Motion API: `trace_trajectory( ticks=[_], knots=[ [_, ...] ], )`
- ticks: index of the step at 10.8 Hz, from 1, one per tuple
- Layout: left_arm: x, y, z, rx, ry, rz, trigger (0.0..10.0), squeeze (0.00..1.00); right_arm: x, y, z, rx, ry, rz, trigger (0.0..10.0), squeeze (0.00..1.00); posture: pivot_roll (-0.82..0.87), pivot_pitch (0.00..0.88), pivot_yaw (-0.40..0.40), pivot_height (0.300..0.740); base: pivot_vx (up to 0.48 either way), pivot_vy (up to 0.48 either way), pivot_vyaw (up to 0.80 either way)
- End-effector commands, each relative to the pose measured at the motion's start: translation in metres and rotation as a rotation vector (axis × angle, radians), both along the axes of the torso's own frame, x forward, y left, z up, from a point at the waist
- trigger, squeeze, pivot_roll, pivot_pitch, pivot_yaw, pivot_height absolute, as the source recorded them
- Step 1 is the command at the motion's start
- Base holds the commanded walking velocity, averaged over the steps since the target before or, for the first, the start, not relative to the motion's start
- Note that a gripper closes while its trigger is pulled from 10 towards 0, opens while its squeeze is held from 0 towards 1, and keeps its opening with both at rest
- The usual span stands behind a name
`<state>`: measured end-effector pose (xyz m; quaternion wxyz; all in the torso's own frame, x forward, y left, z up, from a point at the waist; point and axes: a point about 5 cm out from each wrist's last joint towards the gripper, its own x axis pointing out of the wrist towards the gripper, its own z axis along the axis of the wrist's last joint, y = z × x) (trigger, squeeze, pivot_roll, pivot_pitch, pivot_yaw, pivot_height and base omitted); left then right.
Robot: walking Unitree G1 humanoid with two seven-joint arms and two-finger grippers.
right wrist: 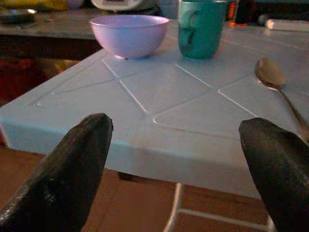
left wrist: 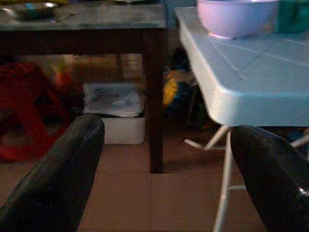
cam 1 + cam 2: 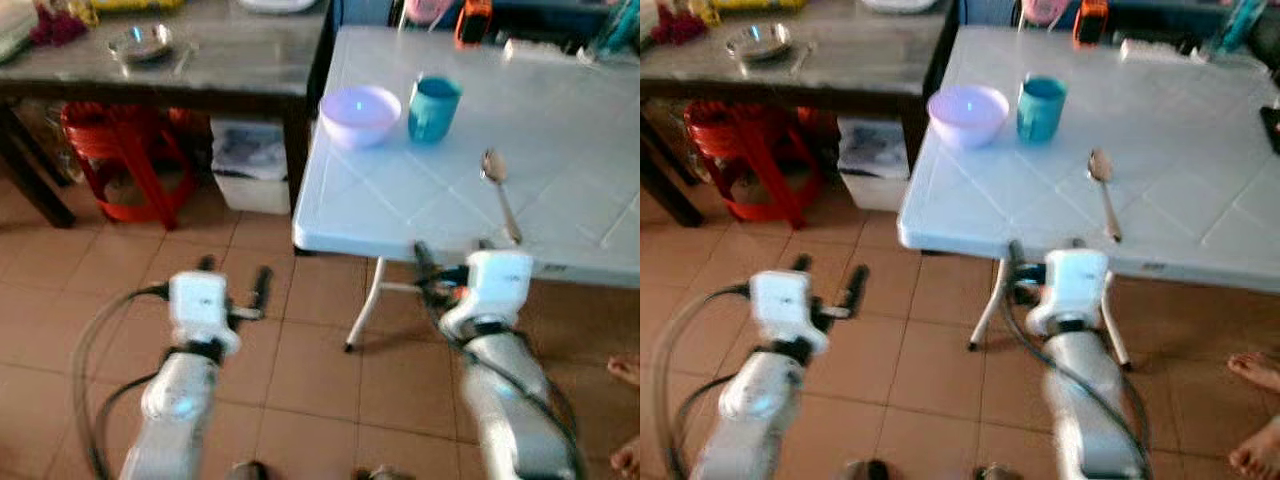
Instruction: Setting the table
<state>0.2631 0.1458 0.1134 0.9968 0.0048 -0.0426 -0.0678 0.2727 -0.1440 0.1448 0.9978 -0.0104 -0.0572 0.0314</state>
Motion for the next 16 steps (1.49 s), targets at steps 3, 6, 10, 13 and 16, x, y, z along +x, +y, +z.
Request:
trace_trajectory(
  ticks=[3, 6, 10, 13, 16],
  knots=[
    [0.0030, -0.0065, 0.0003, -0.005, 0.005, -0.031, 10.0, 0.00, 0.0007, -0.0098, -0.0004, -0.006, 0.004, -0.049, 10.0, 0.00, -0.08, 0.190, 0.057, 0.740, 0.000, -0.355, 0.00],
    [0.0042, -0.0100, 0.0050, -0.030, -0.021, -0.078, 10.0, 0.00, 0.0008, -0.0077, -0.0008, -0.001, 0.002, -0.052, 10.0, 0.00, -0.08, 0.191, 0.060, 0.740, 0.000, 0.000, 0.00],
    [0.0004, -0.0126, 0.0072, -0.046, -0.033, -0.136, 10.0, 0.00, 0.0007, -0.0060, -0.0010, 0.003, 0.000, -0.053, 10.0, 0.00, -0.07, 0.194, 0.065, 0.740, 0.244, 0.000, 0.00],
    [-0.0001, -0.0145, 0.0068, -0.050, -0.031, -0.152, 10.0, 0.00, -0.0005, -0.0085, -0.0005, 0.002, -0.004, -0.066, 10.0, 0.00, -0.07, 0.200, 0.070, 0.740, 0.423, 0.000, 0.00],
    [-0.0014, -0.0148, 0.0061, -0.051, -0.027, -0.166, 10.0, 0.00, -0.0019, -0.0077, -0.0014, 0.005, -0.002, -0.070, 10.0, 0.00, -0.07, 0.203, 0.075, 0.740, 0.426, 0.000, 0.00]
  ],
)
